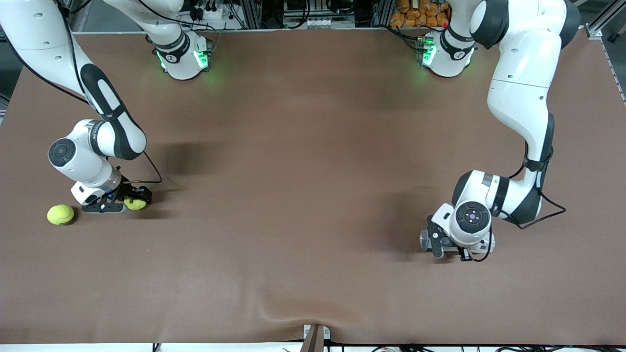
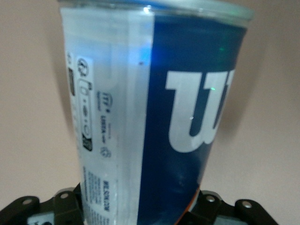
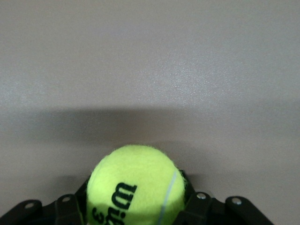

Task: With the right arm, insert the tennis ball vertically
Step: 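Lift the can upright with the left gripper and carry it to mid-table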

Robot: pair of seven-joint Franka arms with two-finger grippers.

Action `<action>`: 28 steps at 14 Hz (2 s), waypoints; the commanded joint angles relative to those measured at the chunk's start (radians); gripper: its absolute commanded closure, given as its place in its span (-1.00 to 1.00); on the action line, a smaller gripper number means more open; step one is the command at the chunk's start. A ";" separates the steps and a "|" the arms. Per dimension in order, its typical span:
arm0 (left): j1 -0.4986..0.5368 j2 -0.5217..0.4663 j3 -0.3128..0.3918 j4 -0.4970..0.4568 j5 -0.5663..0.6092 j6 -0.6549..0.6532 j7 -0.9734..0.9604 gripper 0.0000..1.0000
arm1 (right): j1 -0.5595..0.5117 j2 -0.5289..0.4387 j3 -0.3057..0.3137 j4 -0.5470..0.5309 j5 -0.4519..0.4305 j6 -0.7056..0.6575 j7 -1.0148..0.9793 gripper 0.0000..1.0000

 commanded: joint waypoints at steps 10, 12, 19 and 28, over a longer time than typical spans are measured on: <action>0.016 -0.092 -0.173 0.020 -0.404 -0.011 0.012 -0.48 | 0.031 -0.404 0.017 0.168 0.004 -0.625 -0.048 1.00; 0.016 -0.097 -0.220 0.020 -0.530 -0.011 0.011 -0.48 | 0.029 -0.460 0.017 0.251 0.004 -0.809 -0.048 1.00; 0.004 -0.106 -0.357 0.019 -0.880 0.104 -0.003 -0.48 | 0.089 -0.474 0.017 0.581 0.006 -1.170 -0.053 1.00; -0.211 -0.045 -0.359 0.011 -0.939 0.556 -0.250 -0.48 | 0.108 -0.468 0.017 0.589 0.004 -1.172 -0.061 1.00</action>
